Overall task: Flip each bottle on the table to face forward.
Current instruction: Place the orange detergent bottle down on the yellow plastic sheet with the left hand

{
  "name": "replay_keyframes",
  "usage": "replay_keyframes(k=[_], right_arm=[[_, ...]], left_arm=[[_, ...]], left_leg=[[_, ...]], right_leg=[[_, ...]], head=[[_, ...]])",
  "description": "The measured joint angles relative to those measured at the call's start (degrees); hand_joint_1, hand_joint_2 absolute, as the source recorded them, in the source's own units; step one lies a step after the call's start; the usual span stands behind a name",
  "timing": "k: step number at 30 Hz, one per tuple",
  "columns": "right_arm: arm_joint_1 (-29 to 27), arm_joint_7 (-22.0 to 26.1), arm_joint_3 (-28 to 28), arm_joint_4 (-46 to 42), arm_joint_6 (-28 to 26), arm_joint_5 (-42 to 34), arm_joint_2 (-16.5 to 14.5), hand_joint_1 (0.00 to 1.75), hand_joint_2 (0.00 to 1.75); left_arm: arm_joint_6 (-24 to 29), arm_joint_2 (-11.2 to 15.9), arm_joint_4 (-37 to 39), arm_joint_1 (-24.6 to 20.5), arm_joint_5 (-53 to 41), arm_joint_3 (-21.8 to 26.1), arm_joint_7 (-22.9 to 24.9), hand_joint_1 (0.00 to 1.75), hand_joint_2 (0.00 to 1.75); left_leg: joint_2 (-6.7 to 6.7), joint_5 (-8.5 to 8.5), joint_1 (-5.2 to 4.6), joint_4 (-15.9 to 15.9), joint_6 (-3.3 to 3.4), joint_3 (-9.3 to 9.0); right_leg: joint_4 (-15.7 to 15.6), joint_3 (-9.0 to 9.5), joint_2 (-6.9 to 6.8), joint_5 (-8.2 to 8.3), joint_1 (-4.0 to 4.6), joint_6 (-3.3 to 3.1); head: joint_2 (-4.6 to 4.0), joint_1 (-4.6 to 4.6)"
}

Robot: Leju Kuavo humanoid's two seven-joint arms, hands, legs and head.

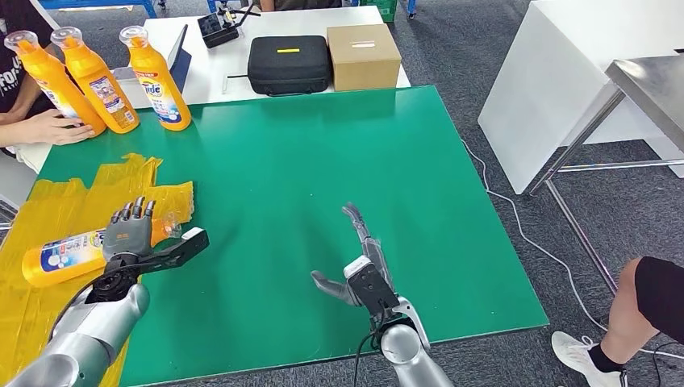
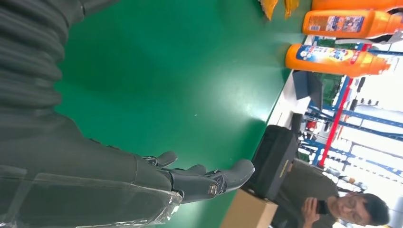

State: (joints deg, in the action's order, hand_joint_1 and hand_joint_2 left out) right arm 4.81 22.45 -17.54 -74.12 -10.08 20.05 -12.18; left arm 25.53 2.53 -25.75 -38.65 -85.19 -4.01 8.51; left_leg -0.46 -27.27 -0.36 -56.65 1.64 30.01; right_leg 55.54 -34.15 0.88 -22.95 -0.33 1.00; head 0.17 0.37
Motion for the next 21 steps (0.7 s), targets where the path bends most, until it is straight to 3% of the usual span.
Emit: replay_keyframes(k=[5, 8, 16, 21], right_arm=[[-1.0, 0.0, 0.9, -0.2, -0.4, -1.0, 0.0, 0.0, 1.75], [-2.1, 0.4, 1.1, -1.8, -2.3, 0.5, 0.0, 0.0, 1.75], [-3.9, 3.1, 1.2, -10.0, -7.9, 4.0, 0.8, 0.0, 1.75], [-3.4, 5.9, 0.6, -13.0, -11.0, 3.1, 2.0, 0.0, 1.75]], left_arm=[[-1.5, -2.5, -1.5, 1.0, 7.4, 4.9, -9.5, 0.0, 1.75], [-2.6, -4.6, -6.3, 3.3, 14.5, 7.4, -16.2, 0.0, 1.75], [-6.6, -8.6, -34.2, 13.8, 39.8, 5.9, -27.8, 0.0, 1.75], [-17.7, -9.1, -48.0, 19.7, 61.9, 2.7, -35.5, 0.0, 1.75]], left_leg=[[0.03, 0.0, 0.0, 0.0, 0.0, 0.0], [0.03, 0.0, -0.01, 0.0, 0.0, 0.0], [0.12, -0.05, -0.01, 0.0, 0.04, 0.02], [0.09, -0.05, 0.0, 0.0, 0.06, 0.01]], right_leg=[[0.0, 0.0, 0.01, 0.0, 0.0, 0.0], [0.0, 0.0, 0.01, 0.0, 0.0, 0.0], [0.0, -0.01, 0.02, -0.01, -0.01, 0.0], [-0.1, 0.0, 0.01, -0.01, 0.0, 0.0]], head=[[0.0, 0.0], [0.01, 0.0], [0.0, 0.0], [0.0, -0.01]])
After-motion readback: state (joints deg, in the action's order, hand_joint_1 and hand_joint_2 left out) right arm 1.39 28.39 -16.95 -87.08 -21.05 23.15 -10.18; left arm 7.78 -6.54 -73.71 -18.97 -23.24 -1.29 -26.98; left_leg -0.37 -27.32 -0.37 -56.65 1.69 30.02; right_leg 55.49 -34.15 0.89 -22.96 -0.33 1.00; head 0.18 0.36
